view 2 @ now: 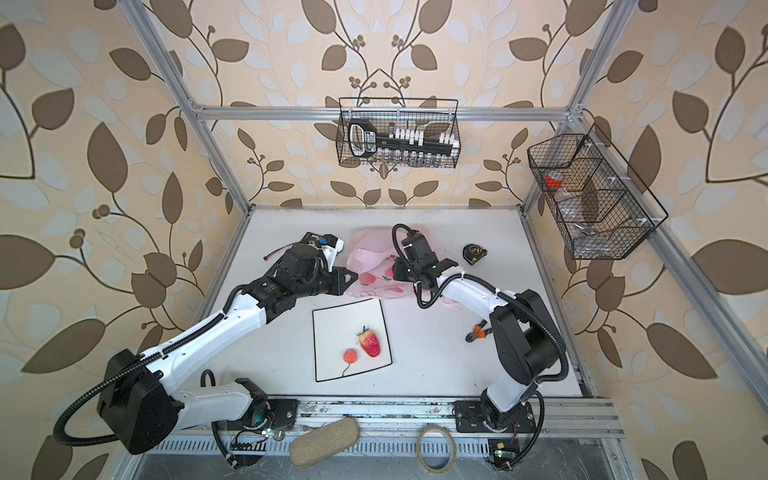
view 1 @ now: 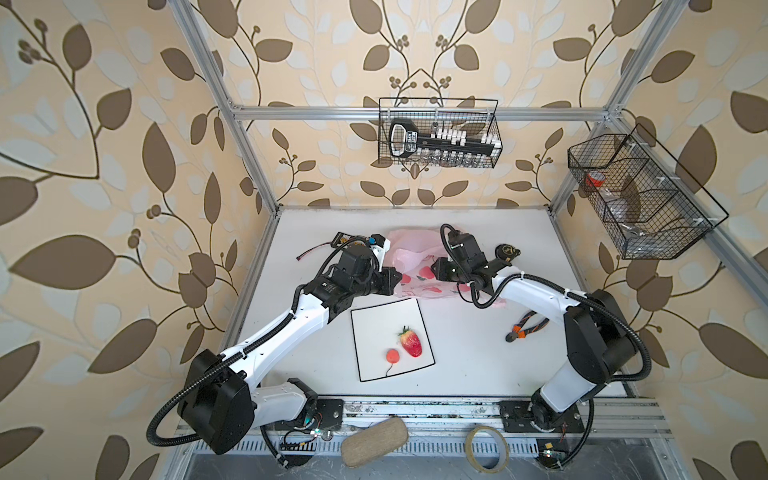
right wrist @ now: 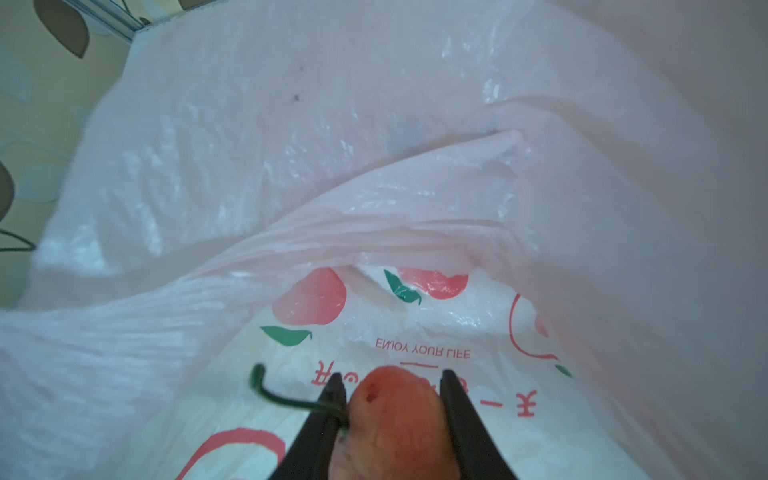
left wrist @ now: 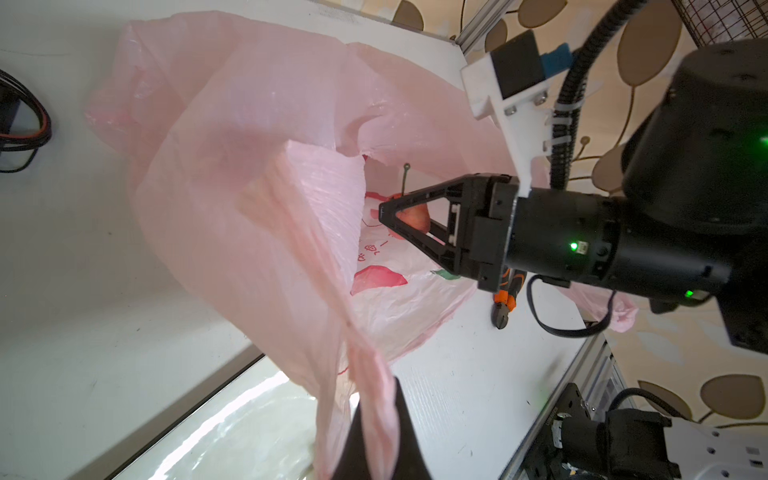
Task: Take the fake fruits out of the plastic bag
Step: 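Lift the small apple out of the bag and carry it over the mat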
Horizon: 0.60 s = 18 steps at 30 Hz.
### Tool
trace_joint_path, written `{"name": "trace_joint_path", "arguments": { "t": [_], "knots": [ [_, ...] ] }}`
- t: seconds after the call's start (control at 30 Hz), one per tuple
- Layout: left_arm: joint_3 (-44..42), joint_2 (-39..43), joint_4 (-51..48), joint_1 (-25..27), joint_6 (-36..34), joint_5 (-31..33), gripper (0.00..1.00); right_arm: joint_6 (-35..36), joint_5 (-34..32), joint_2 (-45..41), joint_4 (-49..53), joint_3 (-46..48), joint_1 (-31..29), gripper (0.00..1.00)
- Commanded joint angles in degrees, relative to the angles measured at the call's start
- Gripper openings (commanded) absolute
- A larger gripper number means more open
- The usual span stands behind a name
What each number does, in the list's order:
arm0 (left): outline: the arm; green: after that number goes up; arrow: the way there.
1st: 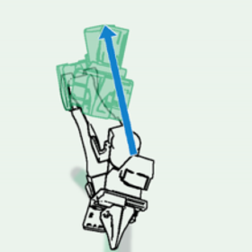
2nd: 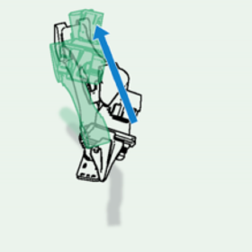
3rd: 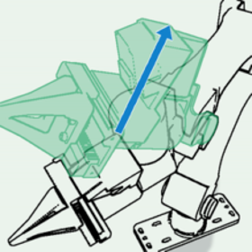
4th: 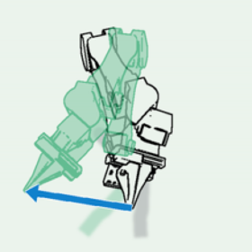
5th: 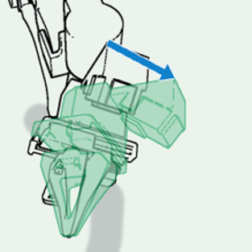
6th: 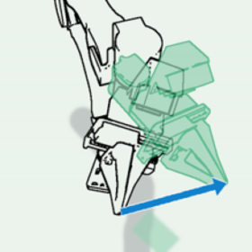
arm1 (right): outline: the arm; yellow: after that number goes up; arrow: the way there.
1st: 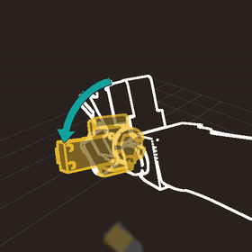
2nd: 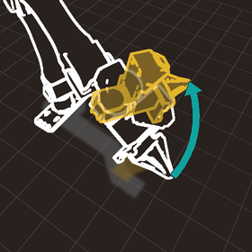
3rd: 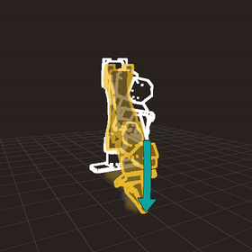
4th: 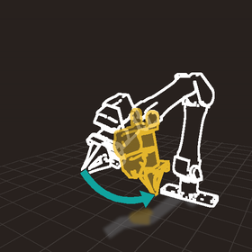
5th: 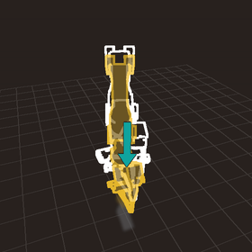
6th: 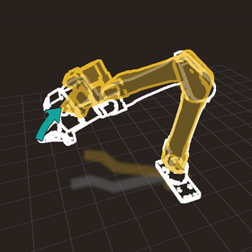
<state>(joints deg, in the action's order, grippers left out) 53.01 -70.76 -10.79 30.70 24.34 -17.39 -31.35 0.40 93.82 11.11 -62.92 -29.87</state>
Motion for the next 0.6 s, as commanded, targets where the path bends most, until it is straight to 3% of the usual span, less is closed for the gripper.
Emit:
{"name": "trace_joint_path", "arguments": {
  "t": [0.0, 0.4, 0.57],
  "knots": [
    [3.2, -0.2, 1.2, -0.1, -0.2, 1.4, 0.00, 3.7, 3.0, -4.4, 2.7, 2.3, -1.1, 0.23],
    [3.4, -0.7, 1.1, -0.1, 0.0, 2.4, 0.00, 14.2, 6.9, -20.8, 0.6, 11.5, -9.7, 0.25],
    [3.7, -0.8, 0.9, -0.1, -0.1, 2.9, 0.00, 19.9, 8.5, -25.9, -0.5, 15.1, -17.0, 0.25]
  ]
}}
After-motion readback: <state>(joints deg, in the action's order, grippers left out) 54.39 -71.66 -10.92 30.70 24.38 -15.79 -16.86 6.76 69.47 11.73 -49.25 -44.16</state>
